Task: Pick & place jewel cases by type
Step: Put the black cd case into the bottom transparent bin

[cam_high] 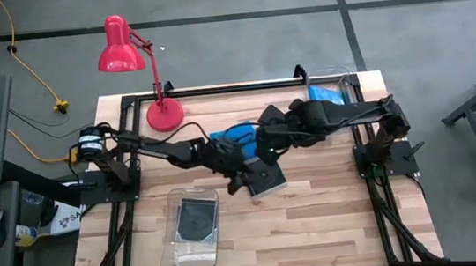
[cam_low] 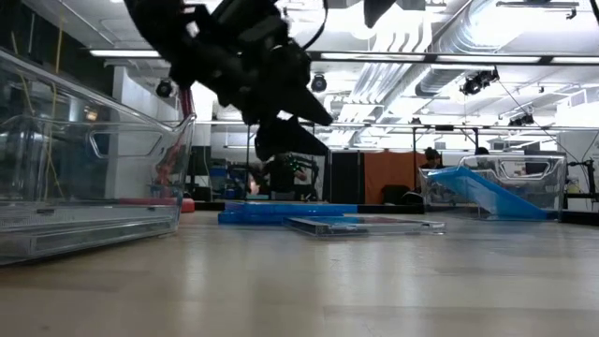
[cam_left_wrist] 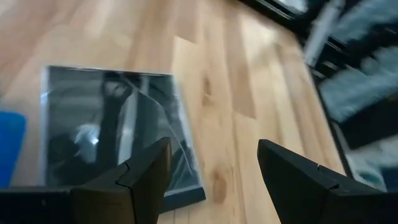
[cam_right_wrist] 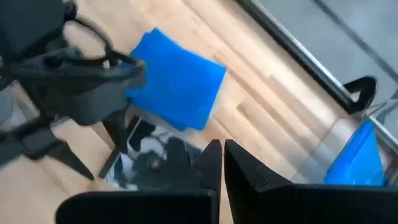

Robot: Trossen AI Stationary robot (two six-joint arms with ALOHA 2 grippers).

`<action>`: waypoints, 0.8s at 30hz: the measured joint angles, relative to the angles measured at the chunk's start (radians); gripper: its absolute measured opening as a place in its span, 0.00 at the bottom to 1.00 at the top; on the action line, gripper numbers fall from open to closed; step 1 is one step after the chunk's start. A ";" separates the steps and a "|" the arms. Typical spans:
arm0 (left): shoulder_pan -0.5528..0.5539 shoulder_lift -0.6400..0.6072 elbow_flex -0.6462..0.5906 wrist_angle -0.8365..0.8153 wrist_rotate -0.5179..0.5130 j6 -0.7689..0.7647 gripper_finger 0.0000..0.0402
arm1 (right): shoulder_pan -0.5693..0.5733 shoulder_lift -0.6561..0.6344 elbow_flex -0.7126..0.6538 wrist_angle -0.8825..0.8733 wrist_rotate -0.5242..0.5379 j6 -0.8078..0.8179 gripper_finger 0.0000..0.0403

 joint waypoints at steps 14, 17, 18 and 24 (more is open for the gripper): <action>-0.047 0.004 0.131 -0.227 -0.341 -0.494 0.59 | 0.057 -0.436 -0.682 0.326 0.023 0.283 0.00; -0.047 0.021 0.131 -0.236 -0.356 -0.584 0.59 | 0.079 -0.538 -0.846 0.502 0.023 0.302 0.00; -0.048 0.027 0.130 -0.234 -0.357 -0.609 0.59 | 0.086 -0.567 -0.897 0.551 0.023 0.305 0.00; -0.082 0.057 0.131 -0.293 -0.444 -0.788 0.59 | 0.118 -0.674 -1.139 0.792 0.013 0.333 0.00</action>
